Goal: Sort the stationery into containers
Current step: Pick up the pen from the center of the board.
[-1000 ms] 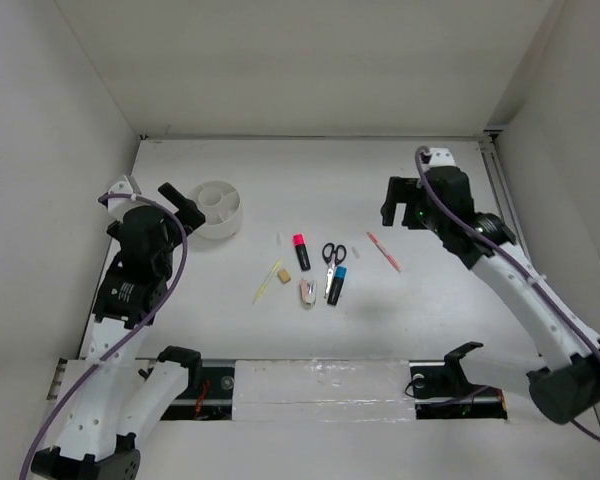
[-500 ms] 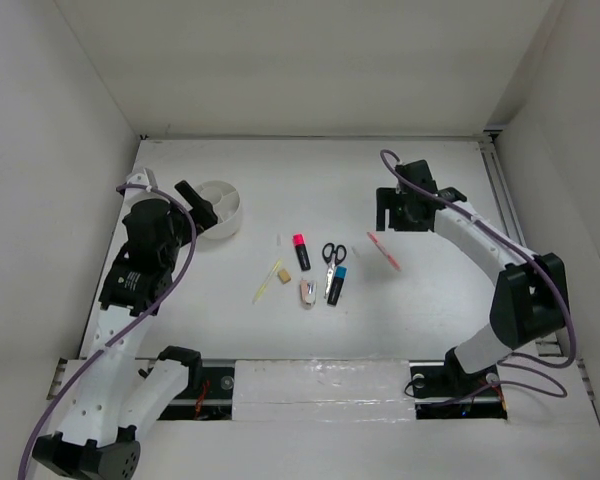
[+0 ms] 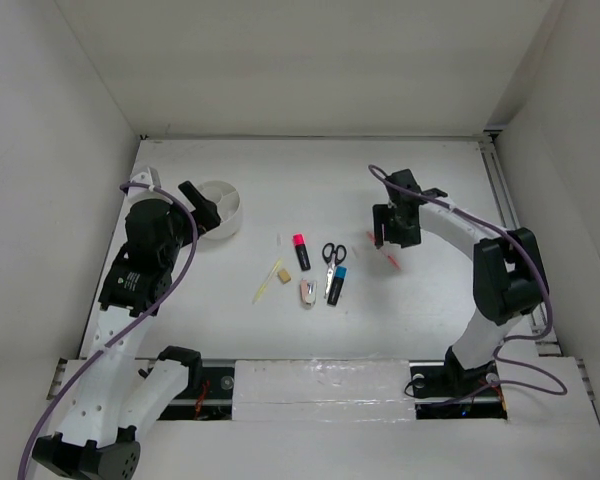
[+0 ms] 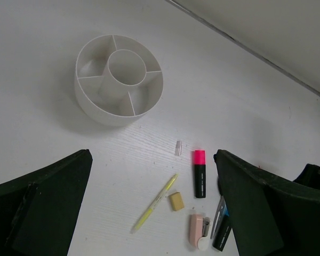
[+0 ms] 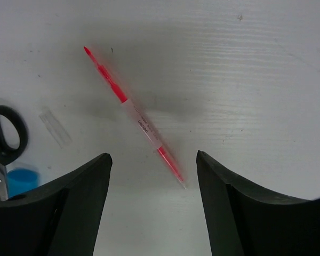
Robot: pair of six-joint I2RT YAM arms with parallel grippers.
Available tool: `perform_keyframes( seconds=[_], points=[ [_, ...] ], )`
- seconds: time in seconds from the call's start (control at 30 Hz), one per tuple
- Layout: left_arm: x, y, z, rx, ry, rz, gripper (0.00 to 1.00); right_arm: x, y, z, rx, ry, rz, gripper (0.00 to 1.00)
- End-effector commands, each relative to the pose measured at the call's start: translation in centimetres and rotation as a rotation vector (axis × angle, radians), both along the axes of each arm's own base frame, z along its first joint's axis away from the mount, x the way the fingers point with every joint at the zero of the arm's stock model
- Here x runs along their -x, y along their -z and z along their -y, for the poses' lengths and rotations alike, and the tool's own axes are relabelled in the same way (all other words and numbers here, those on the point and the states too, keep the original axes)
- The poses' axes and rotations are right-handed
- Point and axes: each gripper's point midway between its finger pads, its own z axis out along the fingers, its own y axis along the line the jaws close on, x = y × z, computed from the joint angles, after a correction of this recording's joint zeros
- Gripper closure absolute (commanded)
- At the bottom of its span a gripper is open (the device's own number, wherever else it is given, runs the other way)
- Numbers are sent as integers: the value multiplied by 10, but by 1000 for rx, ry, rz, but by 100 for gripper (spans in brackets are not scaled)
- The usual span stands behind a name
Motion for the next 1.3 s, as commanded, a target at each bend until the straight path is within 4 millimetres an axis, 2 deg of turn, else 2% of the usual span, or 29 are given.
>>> perform_keyframes(
  seconds=[0.0,0.13,0.3,0.37,0.47,0.5,0.7,0.8,0.83,0.9,0.97,1.0,1.03,1.07,1.13,1.17,1.2,1.27],
  points=[
    [-4,-14,4,6,26,47,0,8,11,2,19,-20,-55,30],
    [-4,-18,4,-1,30,56,0,17,24,2,39,-29,-111,31],
    [-4,-18,4,-1,30,56,0,24,34,3,64,-44,-146,41],
    [-4,-18,4,-1,30,56,0,26,37,2,79,-51,-152,49],
    [-4,-17,3,-10,33,56,0,32,47,0,101,-67,-181,53],
    [-4,-17,3,-10,33,56,0,34,51,0,105,-67,-193,59],
    [-4,-17,3,-10,33,56,0,33,54,-3,109,-77,-200,78],
    [-4,-17,3,-10,33,56,0,33,54,-3,109,-77,-200,98],
    [-4,-17,3,-10,33,56,0,33,54,-3,109,-77,-200,100],
    [-4,-17,5,-7,41,56,0,28,46,-5,96,-76,-165,100],
    [-7,-10,15,-5,100,33,0,21,38,-9,68,-50,-116,100],
    [-10,-13,22,-2,140,51,0,18,31,-14,54,-48,-88,100],
    [-12,-7,30,0,181,37,0,17,19,-19,34,-49,-44,100],
    [-16,6,45,6,256,-13,0,10,10,-22,15,-48,1,100],
    [-23,15,59,5,317,-55,0,10,-11,-37,-18,-57,71,100],
    [-31,33,66,-2,332,-128,0,10,-17,-43,-40,-53,98,100],
    [-36,32,70,1,343,-146,0,11,-24,-46,-48,-47,119,100],
    [-42,49,72,4,337,-223,0,15,-43,-57,-86,-57,184,100]
  ],
)
